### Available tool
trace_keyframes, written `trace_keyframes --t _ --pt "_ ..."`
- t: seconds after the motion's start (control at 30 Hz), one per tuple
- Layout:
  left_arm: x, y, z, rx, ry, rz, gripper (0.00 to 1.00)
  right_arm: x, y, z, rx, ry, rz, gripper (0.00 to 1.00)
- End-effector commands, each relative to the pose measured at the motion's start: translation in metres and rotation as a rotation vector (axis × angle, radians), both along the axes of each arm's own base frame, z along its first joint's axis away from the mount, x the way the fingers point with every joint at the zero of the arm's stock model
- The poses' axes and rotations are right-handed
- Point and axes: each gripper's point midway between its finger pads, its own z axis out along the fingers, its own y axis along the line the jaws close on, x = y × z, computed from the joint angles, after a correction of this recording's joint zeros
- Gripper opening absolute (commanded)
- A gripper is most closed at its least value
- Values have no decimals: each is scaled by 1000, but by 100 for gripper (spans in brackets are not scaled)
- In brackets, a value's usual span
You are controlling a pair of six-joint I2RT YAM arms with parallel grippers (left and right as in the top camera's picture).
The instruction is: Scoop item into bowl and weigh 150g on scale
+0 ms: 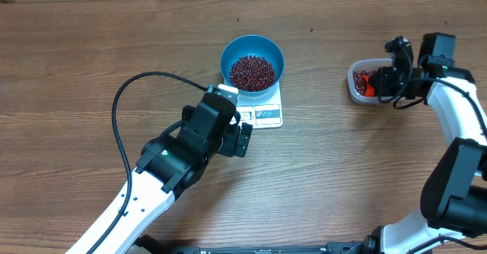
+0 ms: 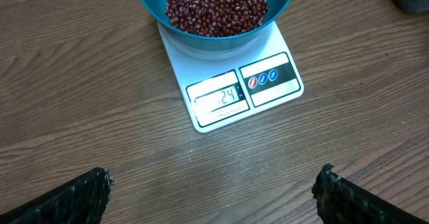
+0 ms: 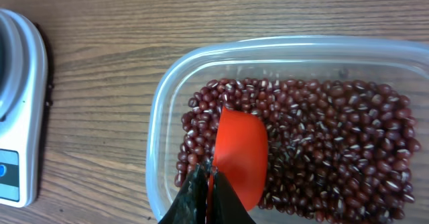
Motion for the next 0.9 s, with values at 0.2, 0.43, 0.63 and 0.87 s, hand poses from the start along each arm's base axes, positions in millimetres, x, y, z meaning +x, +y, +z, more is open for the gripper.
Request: trace_keyframes --t 0.2,0.43,0.63,0.87 --pt "1 1 0 0 -4 16 100 -3 -6 19 269 -69 0 4" --pt "1 1 0 0 -4 16 99 -6 -19 26 349 -98 -23 4" --pt "1 1 0 0 -4 16 100 -9 -34 37 425 -139 -47 4" --pt "1 1 0 0 -4 16 100 -12 -36 51 517 -182 -37 4"
